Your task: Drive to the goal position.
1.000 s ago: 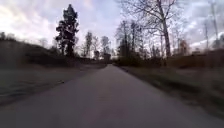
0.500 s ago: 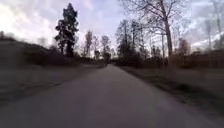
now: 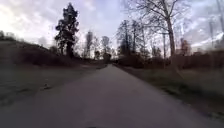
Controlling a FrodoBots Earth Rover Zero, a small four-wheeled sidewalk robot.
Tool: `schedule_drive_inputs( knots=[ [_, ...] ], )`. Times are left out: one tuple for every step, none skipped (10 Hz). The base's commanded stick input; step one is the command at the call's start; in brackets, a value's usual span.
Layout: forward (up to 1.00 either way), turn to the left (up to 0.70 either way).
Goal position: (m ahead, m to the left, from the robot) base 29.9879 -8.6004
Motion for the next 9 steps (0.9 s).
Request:
schedule_drive_inputs(
  knots=[
    [1.0,0.01],
    [1.0,0.01],
    [1.0,0.01],
    [1.0,0.01],
    [1.0,0.01],
    [1.0,0.01],
    [1.0,0.01],
    [1.0,0.01],
    [1.0,0.01]
  ],
)
